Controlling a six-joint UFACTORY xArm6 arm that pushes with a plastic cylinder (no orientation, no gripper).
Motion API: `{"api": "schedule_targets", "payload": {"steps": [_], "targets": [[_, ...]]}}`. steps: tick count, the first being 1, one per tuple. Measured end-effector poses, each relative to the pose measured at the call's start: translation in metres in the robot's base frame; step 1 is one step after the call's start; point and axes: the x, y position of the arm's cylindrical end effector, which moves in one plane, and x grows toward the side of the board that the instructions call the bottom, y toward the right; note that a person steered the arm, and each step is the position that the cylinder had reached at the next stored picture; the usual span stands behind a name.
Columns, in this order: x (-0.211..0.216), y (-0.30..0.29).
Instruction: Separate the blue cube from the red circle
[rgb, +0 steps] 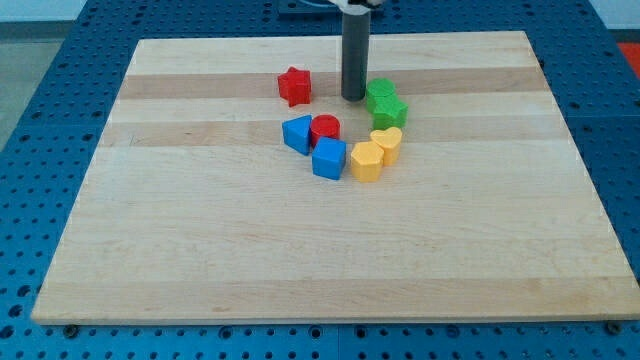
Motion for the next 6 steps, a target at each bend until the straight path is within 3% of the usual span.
{"api": "schedule_targets", "payload": {"steps": [6], "targets": [[0.111,-0.046]]}}
